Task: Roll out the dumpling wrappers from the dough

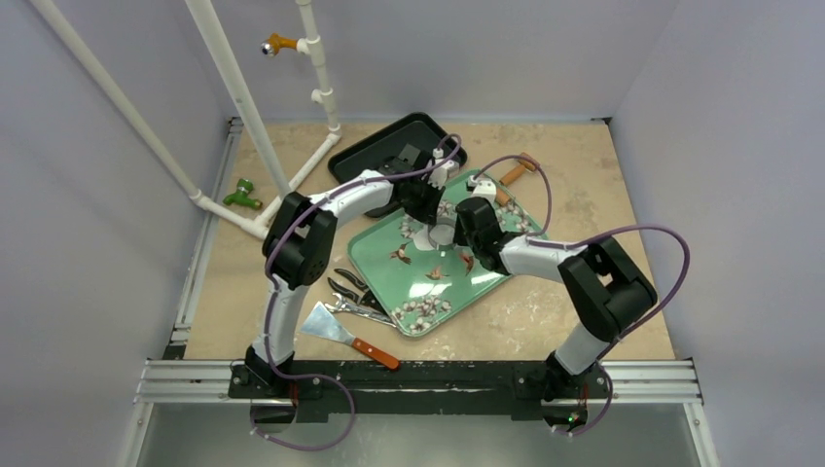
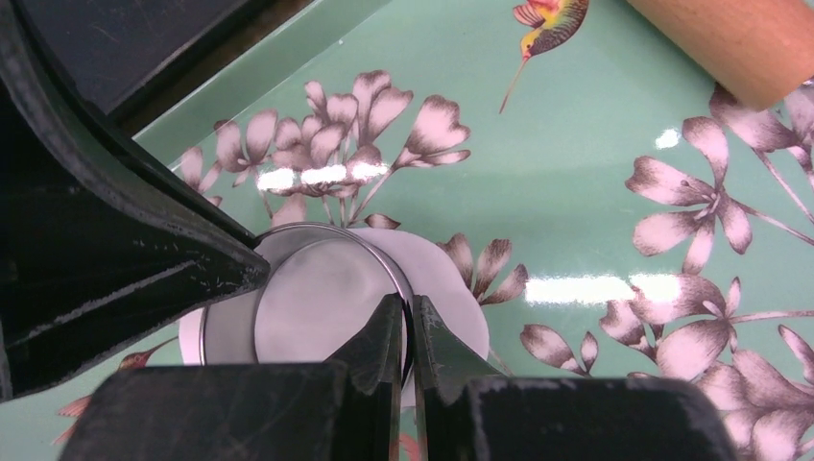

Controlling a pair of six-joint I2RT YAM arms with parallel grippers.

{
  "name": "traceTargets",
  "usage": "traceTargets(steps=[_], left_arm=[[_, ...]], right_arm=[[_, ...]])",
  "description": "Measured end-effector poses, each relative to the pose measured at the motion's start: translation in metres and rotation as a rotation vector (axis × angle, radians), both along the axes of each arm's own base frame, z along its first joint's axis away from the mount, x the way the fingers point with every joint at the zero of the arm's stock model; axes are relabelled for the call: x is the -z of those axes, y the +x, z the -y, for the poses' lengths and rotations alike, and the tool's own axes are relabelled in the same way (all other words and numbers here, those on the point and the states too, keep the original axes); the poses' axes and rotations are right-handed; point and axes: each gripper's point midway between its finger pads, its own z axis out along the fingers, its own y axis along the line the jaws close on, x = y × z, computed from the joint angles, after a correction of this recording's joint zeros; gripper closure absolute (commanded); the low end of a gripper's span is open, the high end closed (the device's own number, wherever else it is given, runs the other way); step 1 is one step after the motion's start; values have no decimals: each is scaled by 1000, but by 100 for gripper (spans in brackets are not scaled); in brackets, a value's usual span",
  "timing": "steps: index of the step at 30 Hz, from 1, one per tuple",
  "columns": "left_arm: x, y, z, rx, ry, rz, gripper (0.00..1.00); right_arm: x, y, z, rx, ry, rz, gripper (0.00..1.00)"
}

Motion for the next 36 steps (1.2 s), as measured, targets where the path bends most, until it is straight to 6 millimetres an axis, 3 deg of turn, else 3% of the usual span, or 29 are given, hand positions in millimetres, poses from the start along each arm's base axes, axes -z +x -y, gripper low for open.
traceTargets(steps=[6, 17, 27, 36], left_arm=[[1, -17, 10, 31, -19, -56, 100], [2, -12, 0, -2, -14, 6, 100], [0, -15, 4, 8, -15, -45, 100], [2, -16, 2, -9, -21, -61, 100]], right_arm=[[1, -22, 6, 25, 38, -8, 100], [2, -1, 0, 10, -41, -47, 100], [4, -15, 2, 24, 79, -24, 100], [8, -8, -1, 27, 98, -49, 100]])
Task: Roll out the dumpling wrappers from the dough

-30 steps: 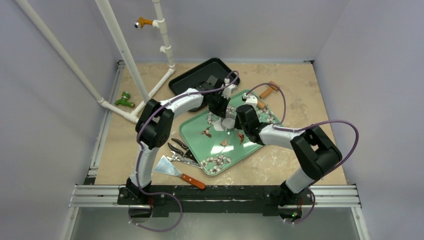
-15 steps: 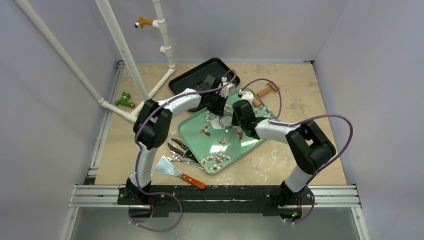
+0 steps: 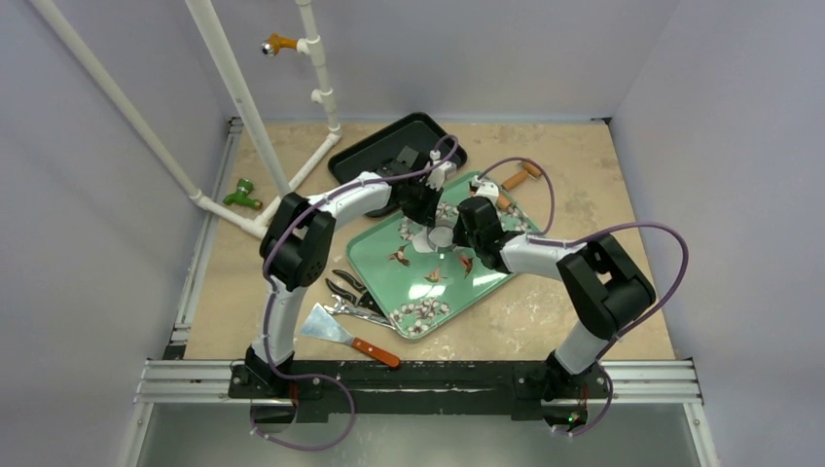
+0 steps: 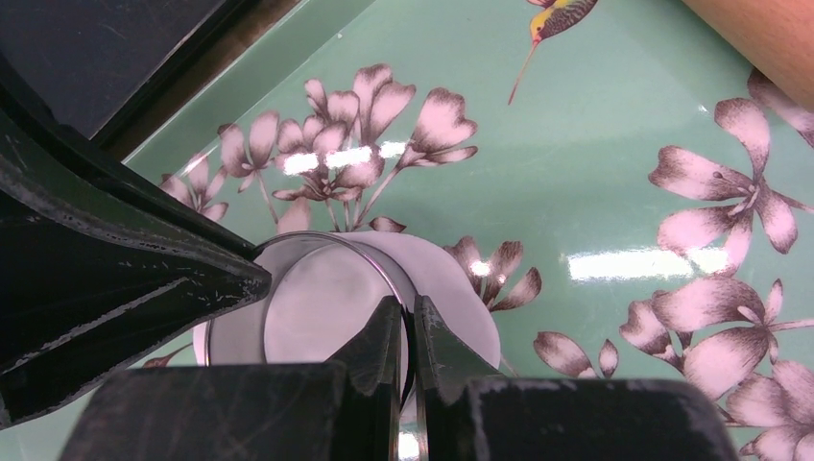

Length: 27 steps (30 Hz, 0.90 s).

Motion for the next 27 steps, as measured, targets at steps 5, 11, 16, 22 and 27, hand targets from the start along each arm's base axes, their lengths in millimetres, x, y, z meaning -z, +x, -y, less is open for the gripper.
traceTargets(steps=[5, 11, 16, 22, 27], left_arm=[[4, -4, 0, -28, -33, -27, 100], [4, -6, 1, -61, -88, -23, 100], [1, -7, 1, -53, -80, -20, 100], [-4, -16, 3, 5, -20, 10, 100], [-1, -24, 5, 32, 2, 8, 100]], right_arm=[[1, -1, 1, 4, 0, -5, 100], [1, -6, 3, 16, 32, 10, 100], [-2, -7, 4, 6, 4, -8, 100], [-7, -18, 9, -47, -81, -69, 100], [-5, -25, 11, -72, -107, -92, 100]])
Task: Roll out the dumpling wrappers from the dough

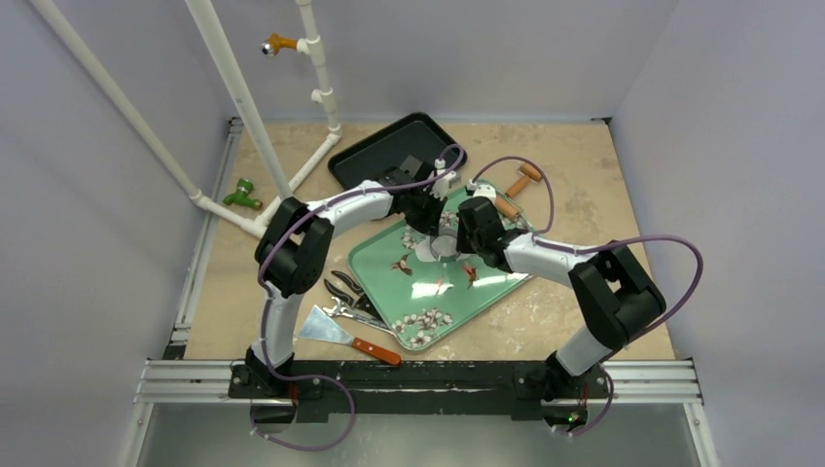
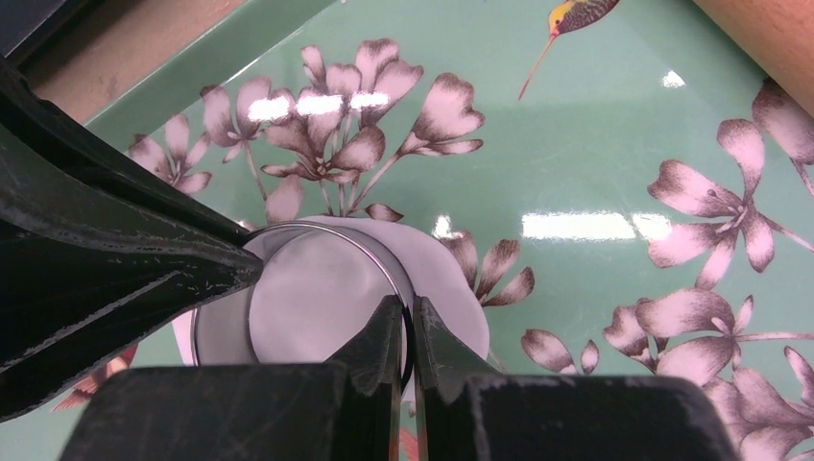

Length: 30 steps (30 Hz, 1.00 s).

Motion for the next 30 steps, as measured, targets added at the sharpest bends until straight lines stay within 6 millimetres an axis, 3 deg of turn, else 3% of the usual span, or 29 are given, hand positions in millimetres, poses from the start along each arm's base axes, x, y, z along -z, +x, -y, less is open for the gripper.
traceTargets(steps=[10, 18, 26, 30], left_arm=[[6, 4, -2, -16, -22, 3, 100], [4, 10, 0, -19, -23, 0, 100], [4, 6, 8, 1, -43, -53, 100], [5, 1, 7, -2, -64, -25, 100]], right_arm=[[13, 8, -6, 21, 58, 49, 100], [9, 13, -6, 33, 52, 59, 100], [9, -4, -3, 100, 6, 55, 100], [8, -2, -1, 104, -9, 52, 100]])
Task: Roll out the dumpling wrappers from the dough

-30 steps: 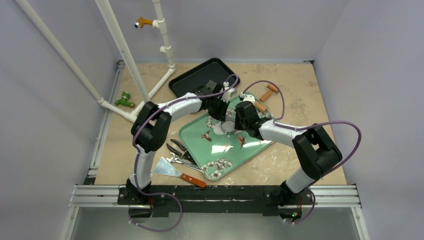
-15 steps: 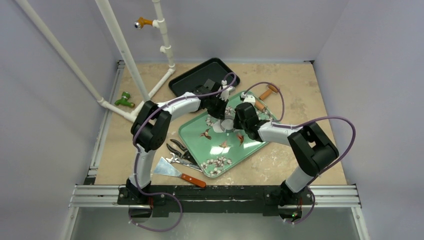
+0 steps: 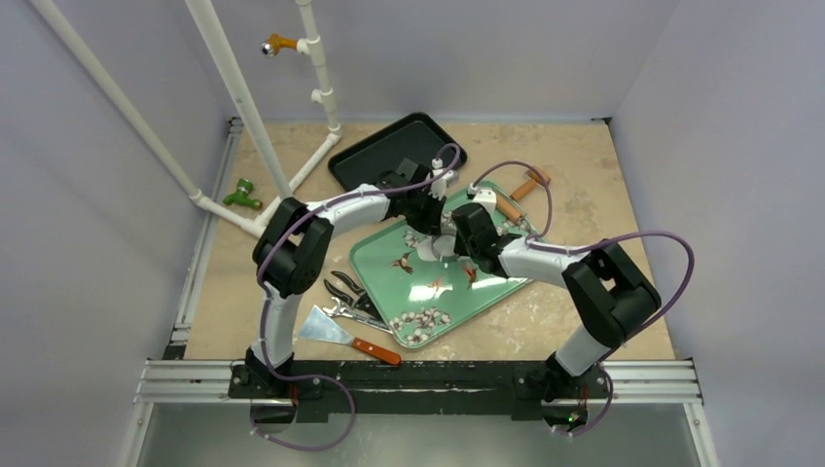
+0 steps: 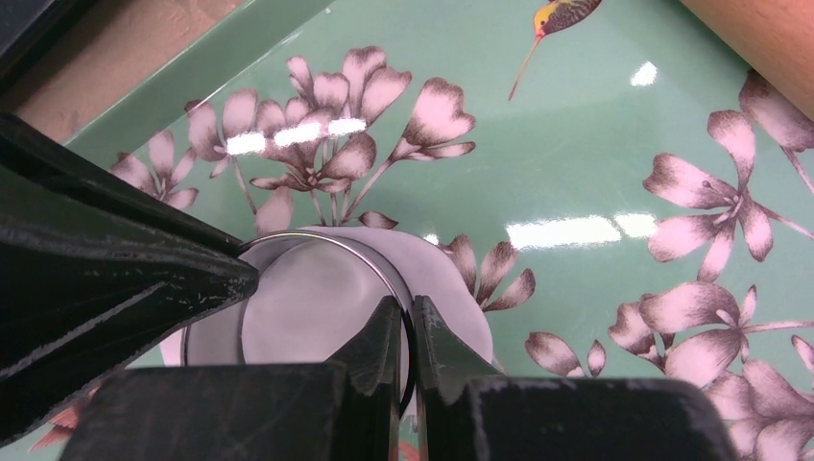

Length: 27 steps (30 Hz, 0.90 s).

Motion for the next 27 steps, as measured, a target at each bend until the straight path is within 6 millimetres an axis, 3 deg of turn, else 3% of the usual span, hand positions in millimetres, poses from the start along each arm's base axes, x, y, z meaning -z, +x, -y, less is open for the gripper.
traceTargets(steps=[11, 16, 21, 27], left_arm=[[-1, 4, -5, -28, -2, 111, 100], [-5, 9, -5, -17, 16, 59, 100], [-5, -1, -3, 11, 31, -28, 100], [-2, -11, -5, 23, 10, -10, 100]], right_arm=[[2, 17, 0, -65, -36, -54, 100], [0, 5, -4, -51, 7, -26, 100], [0, -15, -3, -13, 55, -12, 100], [2, -10, 0, -13, 40, -23, 100]])
